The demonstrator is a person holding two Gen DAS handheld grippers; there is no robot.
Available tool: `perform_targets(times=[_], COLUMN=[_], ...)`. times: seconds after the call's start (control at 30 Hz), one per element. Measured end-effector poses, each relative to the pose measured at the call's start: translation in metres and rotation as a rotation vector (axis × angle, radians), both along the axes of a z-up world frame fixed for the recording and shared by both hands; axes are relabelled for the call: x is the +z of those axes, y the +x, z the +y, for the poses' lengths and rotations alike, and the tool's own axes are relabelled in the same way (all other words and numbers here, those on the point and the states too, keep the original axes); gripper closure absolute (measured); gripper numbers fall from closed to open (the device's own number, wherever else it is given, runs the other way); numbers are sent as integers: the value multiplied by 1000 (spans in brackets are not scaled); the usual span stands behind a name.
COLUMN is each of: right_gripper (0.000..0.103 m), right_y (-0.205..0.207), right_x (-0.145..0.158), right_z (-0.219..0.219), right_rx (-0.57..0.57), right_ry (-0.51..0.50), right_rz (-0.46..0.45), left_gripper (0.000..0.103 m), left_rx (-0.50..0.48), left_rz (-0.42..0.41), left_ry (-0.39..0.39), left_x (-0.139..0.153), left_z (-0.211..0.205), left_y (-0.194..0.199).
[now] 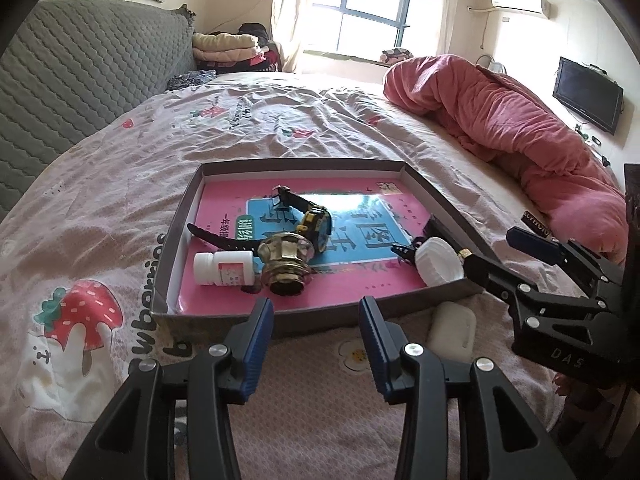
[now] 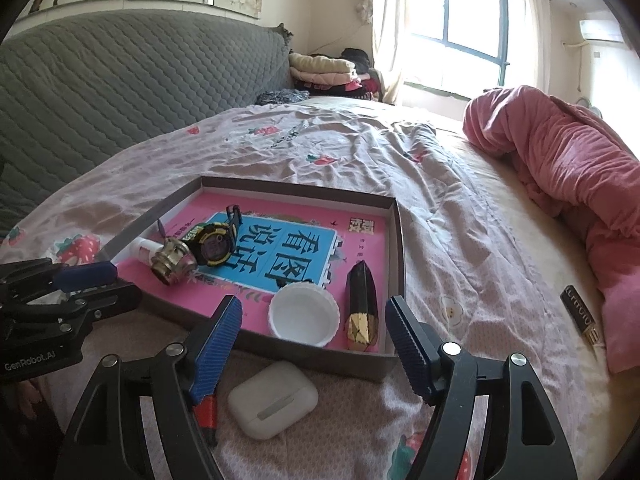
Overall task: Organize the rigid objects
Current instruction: 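Withdraw both open tools toward the red lighter and white earbud case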
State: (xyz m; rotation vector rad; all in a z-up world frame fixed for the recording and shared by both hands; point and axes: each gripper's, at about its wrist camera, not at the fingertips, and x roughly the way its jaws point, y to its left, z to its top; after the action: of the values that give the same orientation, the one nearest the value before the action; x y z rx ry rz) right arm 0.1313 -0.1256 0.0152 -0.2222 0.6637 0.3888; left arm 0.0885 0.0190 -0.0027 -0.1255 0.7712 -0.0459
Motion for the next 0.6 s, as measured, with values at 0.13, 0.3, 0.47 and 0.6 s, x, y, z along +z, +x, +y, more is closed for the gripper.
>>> perform_targets(times=[0.13,0.3,0.47,0.6], right_gripper=[28,28,28,28], right_y=[-11,-21,-27,-31], right_x=[1,-1,-3,-4], right_z=[-1,-2,-4,-8], right_rx=[11,21,28,29], right_ry=[-6,-28,-50,-54], right_rz=[6,19,32,39], left_gripper=[59,59,59,59], left_rx=[-10,-20,-32,-47], left_rz=[4,10,20,37], left_ry=[-1,-5,-5,-15], left_x=[2,4,4,3], left_z=[-5,-10,-15,-18], left_y=[-4,-12,-18,-21])
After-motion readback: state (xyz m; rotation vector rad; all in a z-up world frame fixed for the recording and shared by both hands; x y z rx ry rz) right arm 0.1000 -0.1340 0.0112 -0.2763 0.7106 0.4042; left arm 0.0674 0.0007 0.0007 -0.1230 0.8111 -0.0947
